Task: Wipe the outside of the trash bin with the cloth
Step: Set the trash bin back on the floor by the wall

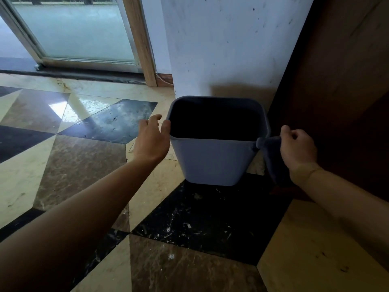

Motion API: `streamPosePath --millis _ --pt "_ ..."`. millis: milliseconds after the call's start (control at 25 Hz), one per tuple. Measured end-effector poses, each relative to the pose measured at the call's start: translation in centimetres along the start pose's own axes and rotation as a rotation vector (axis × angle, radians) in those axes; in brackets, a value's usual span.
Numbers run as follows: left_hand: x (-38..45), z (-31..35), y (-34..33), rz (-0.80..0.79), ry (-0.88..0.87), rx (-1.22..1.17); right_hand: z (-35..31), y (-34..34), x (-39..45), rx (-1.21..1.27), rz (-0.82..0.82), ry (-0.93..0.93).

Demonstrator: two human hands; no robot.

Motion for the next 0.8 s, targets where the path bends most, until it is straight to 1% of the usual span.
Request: streamPosePath --millis 80,120,160,240,280,320,440,560,680,760,800 --pt "-3.0 2.8 0.2 0.034 -0.108 0.006 -0.9 0.1 -1.7 0.116 -0.027 0.042" --pt "-4.4 4.2 0.0 -0.015 -0.163 -0.030 -1.5 -0.2 -2.5 0.191 -0.037 0.052" --pt "-5.9 5.5 -0.2 -0.132 -0.209 -0.094 -2.3 -0.8 -3.3 0.272 -0.045 0.058" --pt "-8.5 8.2 -0.7 -0.458 -0.234 -0.295 -4.2 -2.2 -4.8 0.427 -0.073 0.088" --pt "-9.4 9.5 -0.6 -0.557 -0.217 -0.390 -5.4 -2.9 -5.5 0.476 -0.095 0.111" --pt "-9.9 10.7 -0.2 -0.587 -0.194 -0.470 -6.7 -3.4 -6.3 0.515 -0.113 0.132" --pt "-10.6 12.9 3.0 -0.556 -0.054 -0.599 -11.1 -3.2 -9.0 0.639 -0.163 0.096" --pt "-11.9 14.8 8.4 -0.578 0.044 -0.623 -15.4 -1.7 -12.0 0.697 -0.277 0.070" --pt "-12.8 18.3 16.0 -0.454 0.016 -0.610 -20.8 0.8 -15.3 0.648 -0.414 0.055" --pt "-13.2 21.5 21.6 -0.391 -0.052 -0.531 -24.8 2.9 -18.0 0.630 -0.483 0.008" --pt "-13.5 23.3 24.1 -0.387 -0.097 -0.479 -26.7 4.0 -19.4 0.615 -0.516 -0.010"
Point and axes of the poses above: each hand's wrist, its own x-axis towards the middle knuckle, its own y-axis out of the back of the hand, z = x × y, the point moved 1 cm from there along x, towards the middle knuckle, and after that the axes turned 14 degrees about -z, right-handed, at the moved point
